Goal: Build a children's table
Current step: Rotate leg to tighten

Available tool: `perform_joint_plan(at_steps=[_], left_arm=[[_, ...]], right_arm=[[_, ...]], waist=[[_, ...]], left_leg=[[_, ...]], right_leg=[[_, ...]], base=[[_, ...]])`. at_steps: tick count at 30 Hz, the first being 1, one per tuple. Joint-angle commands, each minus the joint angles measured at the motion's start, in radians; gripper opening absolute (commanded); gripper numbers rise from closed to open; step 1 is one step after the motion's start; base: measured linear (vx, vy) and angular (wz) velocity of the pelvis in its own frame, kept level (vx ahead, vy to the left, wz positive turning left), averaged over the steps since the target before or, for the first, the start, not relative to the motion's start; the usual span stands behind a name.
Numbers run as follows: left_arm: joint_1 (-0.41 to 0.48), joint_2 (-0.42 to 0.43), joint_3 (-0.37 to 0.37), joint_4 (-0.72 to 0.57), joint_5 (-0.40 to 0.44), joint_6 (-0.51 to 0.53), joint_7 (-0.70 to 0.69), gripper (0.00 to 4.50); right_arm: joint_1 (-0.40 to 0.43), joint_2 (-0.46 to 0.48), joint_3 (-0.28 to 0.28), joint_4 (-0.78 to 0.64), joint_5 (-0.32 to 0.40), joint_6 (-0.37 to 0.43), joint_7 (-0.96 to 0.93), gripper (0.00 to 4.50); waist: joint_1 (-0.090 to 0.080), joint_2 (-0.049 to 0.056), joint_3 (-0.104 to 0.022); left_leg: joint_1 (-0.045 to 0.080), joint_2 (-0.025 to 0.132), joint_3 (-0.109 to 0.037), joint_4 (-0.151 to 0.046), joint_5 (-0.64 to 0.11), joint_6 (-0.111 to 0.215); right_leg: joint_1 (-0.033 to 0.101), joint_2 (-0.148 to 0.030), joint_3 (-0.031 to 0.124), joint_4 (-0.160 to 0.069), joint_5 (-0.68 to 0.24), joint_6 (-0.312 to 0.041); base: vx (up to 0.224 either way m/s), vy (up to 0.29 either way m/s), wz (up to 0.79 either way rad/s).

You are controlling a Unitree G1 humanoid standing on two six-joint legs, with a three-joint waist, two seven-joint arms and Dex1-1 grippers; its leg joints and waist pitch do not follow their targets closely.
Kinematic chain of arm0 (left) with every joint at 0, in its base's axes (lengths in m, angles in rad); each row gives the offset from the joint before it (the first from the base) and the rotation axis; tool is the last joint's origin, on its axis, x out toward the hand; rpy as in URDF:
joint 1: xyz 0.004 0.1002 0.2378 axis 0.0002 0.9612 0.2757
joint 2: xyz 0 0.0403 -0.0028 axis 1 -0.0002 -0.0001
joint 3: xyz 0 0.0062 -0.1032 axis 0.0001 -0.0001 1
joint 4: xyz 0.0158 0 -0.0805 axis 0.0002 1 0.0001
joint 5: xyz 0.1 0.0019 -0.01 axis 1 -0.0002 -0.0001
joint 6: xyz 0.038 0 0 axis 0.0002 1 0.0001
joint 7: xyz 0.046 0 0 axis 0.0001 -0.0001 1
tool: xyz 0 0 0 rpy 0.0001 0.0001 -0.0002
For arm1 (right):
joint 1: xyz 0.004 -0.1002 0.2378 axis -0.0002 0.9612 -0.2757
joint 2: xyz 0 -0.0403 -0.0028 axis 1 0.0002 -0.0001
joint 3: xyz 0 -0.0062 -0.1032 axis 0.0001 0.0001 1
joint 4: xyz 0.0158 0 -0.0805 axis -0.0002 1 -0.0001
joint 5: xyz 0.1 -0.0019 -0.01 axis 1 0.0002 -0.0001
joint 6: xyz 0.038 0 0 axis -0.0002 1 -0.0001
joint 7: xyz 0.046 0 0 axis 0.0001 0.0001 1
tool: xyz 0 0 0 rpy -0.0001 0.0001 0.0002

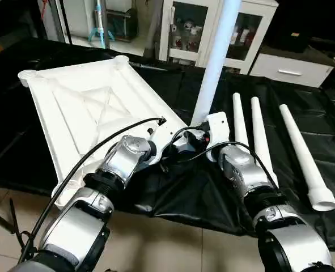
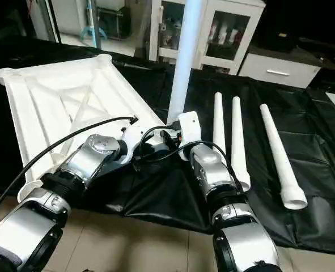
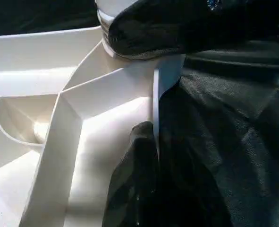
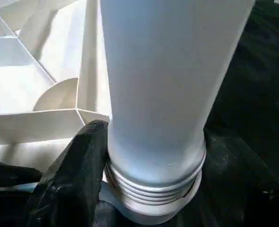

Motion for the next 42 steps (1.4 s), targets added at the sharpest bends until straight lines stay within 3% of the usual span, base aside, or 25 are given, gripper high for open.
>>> perform_joint_plan(at_steps=[1,5,6,13,15,17,20,25,26,31,37,42], left_arm=[[-0.017,-0.015,0.016,-0.003,-0.010,-0.057,0.032,0.00],[0.008,0.009,-0.002,-0.036,-0.011,-0.073,-0.034,0.00],[0.030,0.027,-0.013,-0.070,-0.012,-0.068,-0.076,0.00],[0.113,0.116,-0.061,-0.195,-0.023,-0.048,-0.255,0.00],[0.150,0.178,-0.085,-0.233,-0.026,-0.078,-0.360,0.00],[0.160,0.195,-0.088,-0.246,-0.035,-0.085,-0.401,0.00],[0.187,0.240,-0.104,-0.289,-0.058,-0.123,-0.505,0.00],[0.215,0.296,-0.136,-0.341,-0.061,-0.130,-0.598,0.00],[0.220,0.304,-0.140,-0.353,-0.063,-0.124,-0.612,0.00],[0.231,0.317,-0.145,-0.375,-0.065,-0.122,-0.646,0.00],[0.238,0.327,-0.149,-0.398,-0.065,-0.114,-0.664,0.00],[0.239,0.330,-0.148,-0.403,-0.061,-0.110,-0.666,0.00]], right_arm=[[0.027,0.044,0.063,0.000,-0.007,0.018,0.126,3.25],[0.048,0.001,0.080,-0.080,0.006,0.030,0.209,3.61],[0.059,-0.033,0.088,-0.130,0.013,0.045,0.255,3.74],[0.084,-0.185,0.101,-0.274,0.016,0.102,0.428,4.40],[0.115,-0.286,0.141,-0.355,0.010,0.136,0.584,4.46],[0.132,-0.320,0.160,-0.385,0.015,0.138,0.647,4.46],[0.163,-0.381,0.193,-0.438,0.031,0.140,0.766,4.46],[0.177,-0.410,0.214,-0.476,0.042,0.165,0.839,4.46],[0.181,-0.414,0.223,-0.485,0.041,0.165,0.854,4.46],[0.183,-0.392,0.245,-0.482,0.022,0.137,0.860,4.46],[0.179,-0.380,0.269,-0.480,0.026,0.127,0.920,4.46],[0.159,-0.364,0.276,-0.439,0.023,0.103,0.936,4.07]], waist=[[0.003,0.002,-0.055],[0.006,0.001,-0.052],[0.009,0.005,-0.052],[0.008,0.005,-0.054],[0.013,0.005,-0.052],[0.016,0.006,-0.050],[0.019,0.003,-0.052],[0.015,0.004,-0.050],[0.016,0.008,-0.050],[0.016,0.007,-0.051],[0.016,0.005,-0.054],[0.014,0.004,-0.054]], left_leg=[[0.005,0.011,0.007,-0.072,-0.214,0.030],[0.005,0.012,0.005,-0.074,-0.249,0.030],[0.005,0.015,0.004,-0.075,-0.243,0.033],[0.005,0.017,0.007,-0.070,-0.205,0.043],[0.006,0.019,0.007,-0.070,-0.197,0.054],[0.010,0.020,0.012,-0.069,-0.199,0.057],[0.008,0.019,0.010,-0.068,-0.187,0.061],[0.009,0.021,0.011,-0.070,-0.205,0.054],[0.010,0.022,0.010,-0.071,-0.212,0.048],[0.011,0.021,0.010,-0.071,-0.221,0.031],[0.010,0.020,0.010,-0.068,-0.189,0.041],[0.010,0.019,0.011,-0.066,-0.187,0.045]], right_leg=[[0.043,-0.040,0.017,-0.070,-0.176,-0.199],[0.044,-0.041,0.017,-0.077,-0.229,-0.186],[0.045,-0.043,0.018,-0.075,-0.222,-0.187],[0.046,-0.039,0.018,-0.065,-0.141,-0.218],[0.047,-0.038,0.018,-0.064,-0.123,-0.220],[0.041,-0.037,0.021,-0.062,-0.113,-0.230],[0.047,-0.040,0.020,-0.058,-0.101,-0.228],[0.044,-0.040,0.020,-0.060,-0.134,-0.236],[0.043,-0.040,0.020,-0.060,-0.145,-0.232],[0.041,-0.040,0.020,-0.060,-0.154,-0.228],[0.045,-0.040,0.020,-0.054,-0.108,-0.235],[0.044,-0.040,0.019,-0.054,-0.112,-0.243]], base=[[0.000,0.000,0.00],[0.000,0.000,0.00],[0.000,0.000,0.00],[0.000,0.000,0.00],[0.000,0.000,0.00],[0.000,0.000,0.00],[0.000,0.000,0.00],[0.000,0.000,0.00],[0.000,0.000,0.00],[0.000,0.000,0.00],[0.000,0.000,0.00],[0.000,0.000,0.00]])
